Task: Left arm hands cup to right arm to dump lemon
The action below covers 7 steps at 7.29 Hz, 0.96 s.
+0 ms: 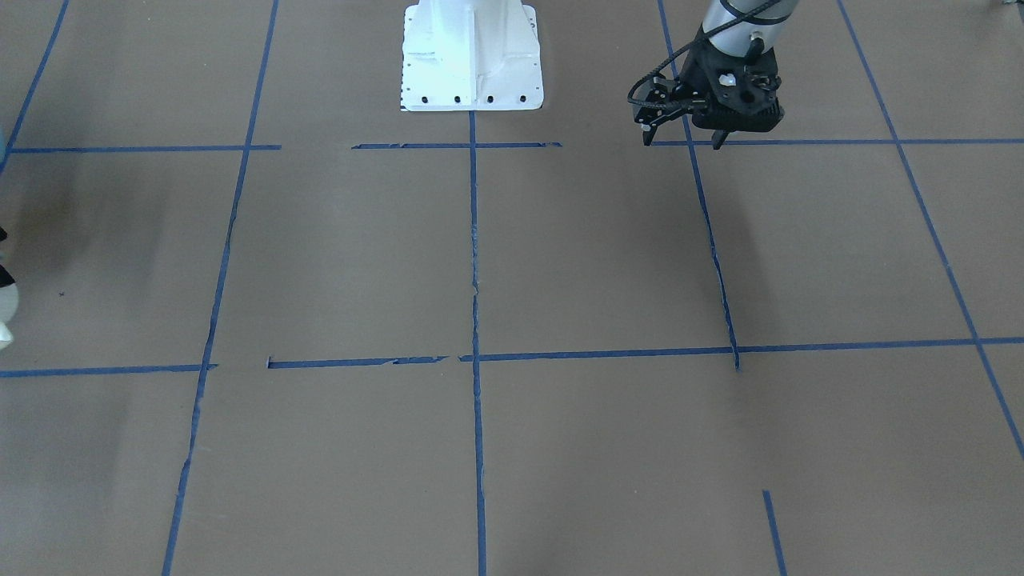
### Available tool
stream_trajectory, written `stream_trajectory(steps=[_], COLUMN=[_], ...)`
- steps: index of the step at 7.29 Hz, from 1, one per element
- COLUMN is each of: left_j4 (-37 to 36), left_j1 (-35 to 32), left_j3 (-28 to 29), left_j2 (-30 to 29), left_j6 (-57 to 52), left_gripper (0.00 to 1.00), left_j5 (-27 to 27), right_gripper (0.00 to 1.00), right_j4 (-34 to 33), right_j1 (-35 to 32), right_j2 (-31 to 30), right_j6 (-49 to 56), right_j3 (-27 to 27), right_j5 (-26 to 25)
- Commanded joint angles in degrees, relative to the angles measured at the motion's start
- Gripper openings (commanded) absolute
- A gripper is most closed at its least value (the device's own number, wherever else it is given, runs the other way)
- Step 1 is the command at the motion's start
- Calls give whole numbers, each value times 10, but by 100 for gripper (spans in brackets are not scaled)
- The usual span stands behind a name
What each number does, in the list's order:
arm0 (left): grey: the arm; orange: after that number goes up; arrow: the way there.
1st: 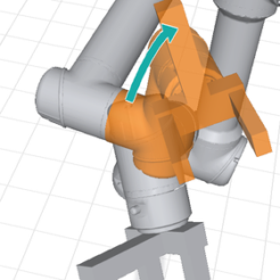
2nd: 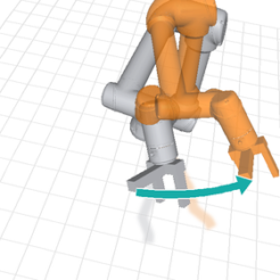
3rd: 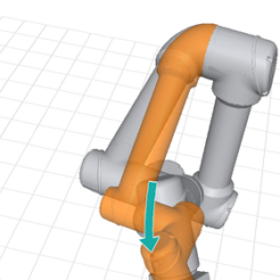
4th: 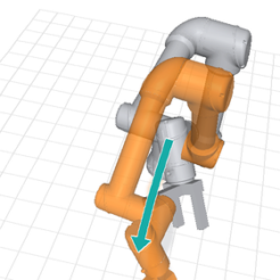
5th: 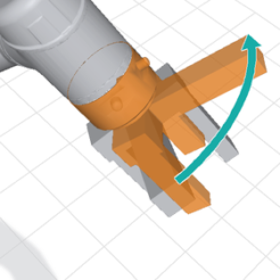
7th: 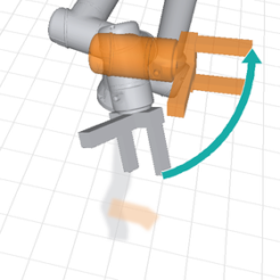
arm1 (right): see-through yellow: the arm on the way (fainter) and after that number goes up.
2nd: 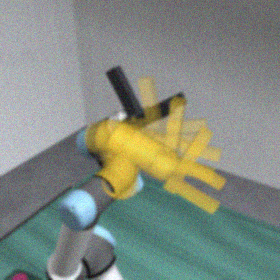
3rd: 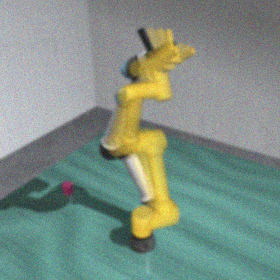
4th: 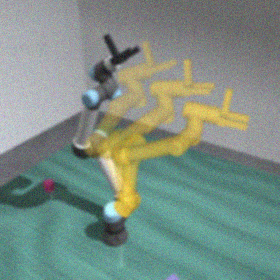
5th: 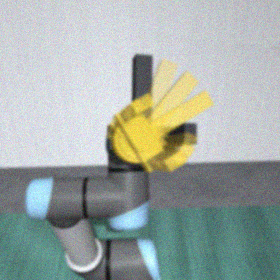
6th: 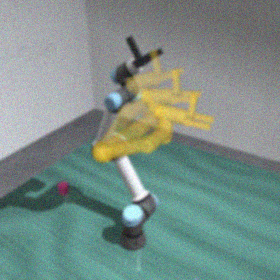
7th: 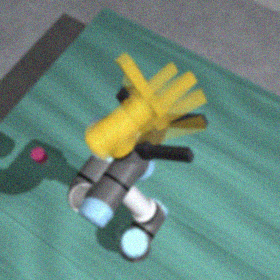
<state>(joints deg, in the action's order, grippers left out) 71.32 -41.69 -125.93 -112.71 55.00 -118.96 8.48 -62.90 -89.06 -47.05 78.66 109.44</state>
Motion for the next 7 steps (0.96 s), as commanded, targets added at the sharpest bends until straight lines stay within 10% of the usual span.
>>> stream_trajectory(steps=[1,4,7], left_j4=[-1,0,2], left_j1=[7,8,-1], left_j3=[1,19,77], left_j2=[-18,-43,-90], left_j6=[5,30,150], left_gripper=[100,100,100], left_j5=[-1,-1,-39], right_gripper=[0,0,0], right_j4=[-91,-327,-359], right_j1=[97,252,391], right_j2=[70,97,186], right_j6=[6,57,98], right_j3=[16,163,161], right_j5=[-107,-311,-414])
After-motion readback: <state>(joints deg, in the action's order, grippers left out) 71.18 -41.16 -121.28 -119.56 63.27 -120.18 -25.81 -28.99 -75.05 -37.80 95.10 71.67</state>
